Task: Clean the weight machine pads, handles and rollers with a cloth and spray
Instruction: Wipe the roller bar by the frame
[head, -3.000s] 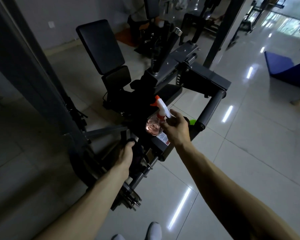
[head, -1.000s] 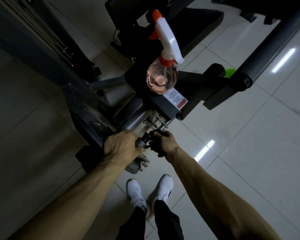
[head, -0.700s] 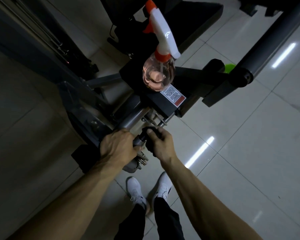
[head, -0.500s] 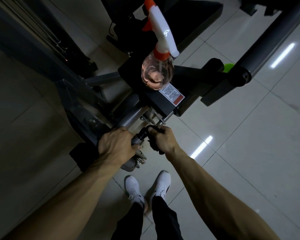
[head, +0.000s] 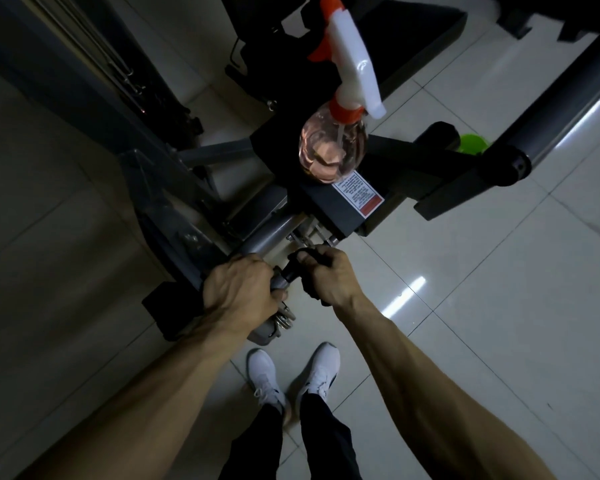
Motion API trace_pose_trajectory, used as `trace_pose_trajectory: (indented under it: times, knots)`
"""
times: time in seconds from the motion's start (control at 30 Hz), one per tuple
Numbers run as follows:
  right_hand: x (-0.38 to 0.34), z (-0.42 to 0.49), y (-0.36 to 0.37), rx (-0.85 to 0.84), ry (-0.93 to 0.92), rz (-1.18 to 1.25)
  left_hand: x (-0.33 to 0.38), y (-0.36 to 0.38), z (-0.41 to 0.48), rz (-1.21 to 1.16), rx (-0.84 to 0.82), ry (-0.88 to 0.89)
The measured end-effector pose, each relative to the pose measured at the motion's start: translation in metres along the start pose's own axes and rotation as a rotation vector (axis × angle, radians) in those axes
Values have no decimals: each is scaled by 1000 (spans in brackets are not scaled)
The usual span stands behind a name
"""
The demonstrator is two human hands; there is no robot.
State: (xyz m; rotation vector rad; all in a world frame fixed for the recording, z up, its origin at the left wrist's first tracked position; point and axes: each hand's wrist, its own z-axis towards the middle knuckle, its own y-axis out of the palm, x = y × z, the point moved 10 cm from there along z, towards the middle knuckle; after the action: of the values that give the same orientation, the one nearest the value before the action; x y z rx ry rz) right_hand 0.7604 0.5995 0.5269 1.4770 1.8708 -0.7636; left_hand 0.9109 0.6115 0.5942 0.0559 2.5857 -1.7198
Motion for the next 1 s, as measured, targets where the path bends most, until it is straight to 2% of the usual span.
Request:
trace_pose_trajectory:
  times: [0.13, 0.27, 0.37, 0.47, 0.5, 0.57, 0.63, 0.67, 0.73, 0.8, 0.9, 1.0]
  knots:
    - [10, -5, -2, -5, 28, -39, 0, 0, -2, -1, -12, -9]
    - [-9, -2, 5, -2, -74, 14, 2, -3, -2, 13, 2, 0]
    - [5, 2, 3, -21, 39, 23, 3, -4, -3, 1, -9, 6]
    - [46, -18, -8, -92, 183, -68, 2, -4, -3, -8, -19, 6]
    - [51, -26, -15, -52, 168, -28, 1, -4, -3, -9, -20, 7]
    - [41, -34, -29, 115, 59, 214, 1, -4, -3, -8, -21, 6]
    - [12, -29, -30, 179, -187, 303, 2, -5, -3, -12, -14, 3]
    - [-8, -25, -23, 158, -353, 192, 1, -5, -3, -19, -7, -5]
    - [-37, -21, 12, 27, -692, -226, -1, -6, -3, -19, 10, -25]
    - [-37, -17, 39, -89, -848, -493, -1, -6, -3, -23, 22, -43]
    - [-34, 0, 47, -95, -826, -583, -2, -6, -1, -25, 31, -48]
    - [-20, 21, 46, -1, -556, -546, -1, -5, -2, -23, 20, -44]
